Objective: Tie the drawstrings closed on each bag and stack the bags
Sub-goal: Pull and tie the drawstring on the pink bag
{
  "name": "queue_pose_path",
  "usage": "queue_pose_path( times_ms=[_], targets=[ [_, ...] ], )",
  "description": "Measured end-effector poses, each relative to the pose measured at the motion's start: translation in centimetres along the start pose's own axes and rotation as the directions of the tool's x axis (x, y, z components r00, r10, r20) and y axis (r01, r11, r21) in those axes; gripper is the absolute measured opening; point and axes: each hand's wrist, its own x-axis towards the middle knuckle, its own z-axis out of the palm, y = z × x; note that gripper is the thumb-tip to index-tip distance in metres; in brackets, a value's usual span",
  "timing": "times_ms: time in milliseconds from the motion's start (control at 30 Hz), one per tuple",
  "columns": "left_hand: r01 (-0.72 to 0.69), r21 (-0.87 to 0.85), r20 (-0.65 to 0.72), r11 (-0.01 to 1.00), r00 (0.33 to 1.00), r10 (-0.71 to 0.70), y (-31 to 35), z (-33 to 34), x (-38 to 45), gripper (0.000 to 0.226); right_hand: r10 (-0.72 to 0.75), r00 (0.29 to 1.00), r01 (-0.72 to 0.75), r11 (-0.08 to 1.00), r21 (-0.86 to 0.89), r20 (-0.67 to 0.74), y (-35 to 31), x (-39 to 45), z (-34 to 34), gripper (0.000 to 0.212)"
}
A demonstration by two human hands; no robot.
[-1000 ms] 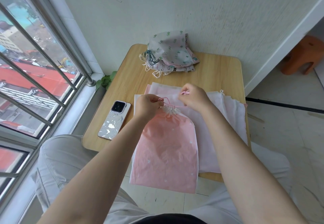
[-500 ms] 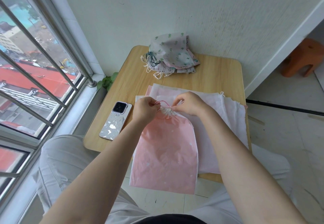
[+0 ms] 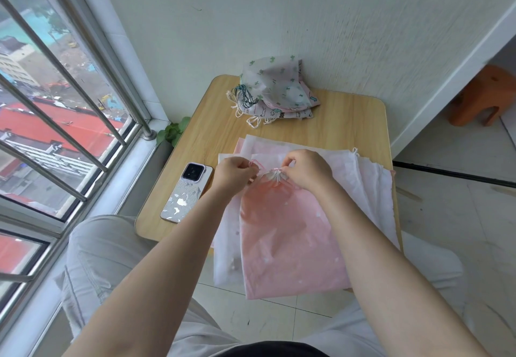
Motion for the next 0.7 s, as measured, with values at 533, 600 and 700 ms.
queue_pose_path(
  times_ms=[533, 600, 700],
  targets=[
    [-0.285, 0.323, 0.191, 0.902, 0.953, 0.233, 2.6, 0.2, 0.3, 0.031, -0.047, 0.999, 0.046, 0.998, 0.050, 0.015, -0.7, 0.1, -0.2, 0.008],
    [-0.265, 0.345, 0.219, 0.900, 0.956, 0.197, 2.6, 0.6, 0.1, 0.026, -0.057, 0.998, 0.055, 0.997, 0.060, 0.020, -0.7, 0.2, -0.2, 0.005],
    [-0.286, 0.504, 0.185, 0.815, 0.958, 0.221, 2.5, 0.6, 0.2, 0.021, -0.057, 0.998, 0.056, 0.997, 0.050, 0.024, -0.7, 0.2, -0.1, 0.006]
  ],
)
